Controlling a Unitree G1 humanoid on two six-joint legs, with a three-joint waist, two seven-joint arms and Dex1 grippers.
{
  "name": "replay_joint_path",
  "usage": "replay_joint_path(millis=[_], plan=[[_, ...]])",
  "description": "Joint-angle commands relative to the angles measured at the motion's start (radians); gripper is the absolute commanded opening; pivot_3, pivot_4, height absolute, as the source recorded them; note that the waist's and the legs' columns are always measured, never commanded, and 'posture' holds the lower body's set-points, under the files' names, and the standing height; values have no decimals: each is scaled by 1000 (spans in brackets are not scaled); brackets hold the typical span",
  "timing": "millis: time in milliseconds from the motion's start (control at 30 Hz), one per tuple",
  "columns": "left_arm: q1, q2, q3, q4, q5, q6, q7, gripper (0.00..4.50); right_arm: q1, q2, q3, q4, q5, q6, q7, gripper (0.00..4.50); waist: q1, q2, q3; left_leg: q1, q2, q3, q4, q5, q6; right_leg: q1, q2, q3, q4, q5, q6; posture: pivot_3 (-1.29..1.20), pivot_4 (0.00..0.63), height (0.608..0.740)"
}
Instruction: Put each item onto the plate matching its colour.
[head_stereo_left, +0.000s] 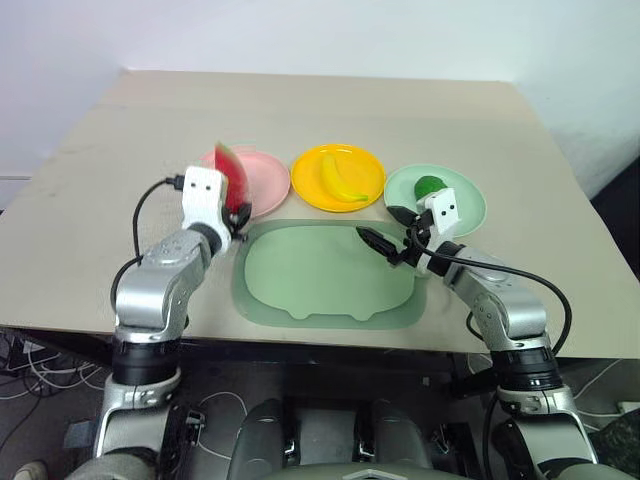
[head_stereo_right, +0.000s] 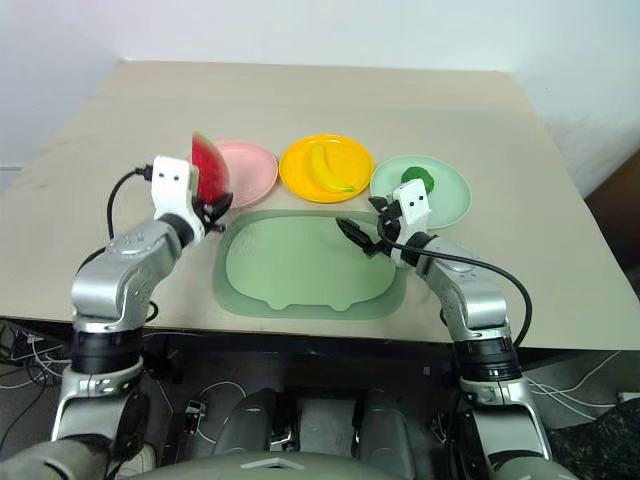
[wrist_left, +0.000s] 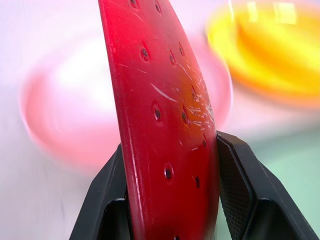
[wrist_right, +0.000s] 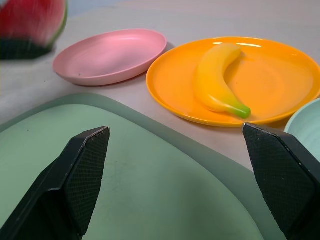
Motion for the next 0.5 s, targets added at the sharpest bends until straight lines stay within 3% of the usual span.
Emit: replay_joint_path(millis=[33, 300, 500], plan=[[-98, -35, 66, 113, 33, -47, 98, 1702, -24, -3, -10, -16, -1, -23, 3, 4500, -6, 0, 0, 0, 0, 0, 0, 0, 0, 0, 1, 0, 0, 0, 0, 0, 150, 695], [-234, -28, 42, 395, 106, -140, 139, 1702, -22, -3, -12, -16, -11, -26, -5, 4500, -12, -1, 1, 0, -1, 1, -1, 1, -1, 0, 2, 0, 0, 0, 0, 0, 150, 695], [-239, -27, 43, 432, 108, -141, 113, 3760, -18, -8, -17, -17, -14, -30, -8, 4500, -11, -2, 2, 0, -1, 1, 0, 1, -1, 0, 2, 0, 0, 0, 0, 0, 150, 695]])
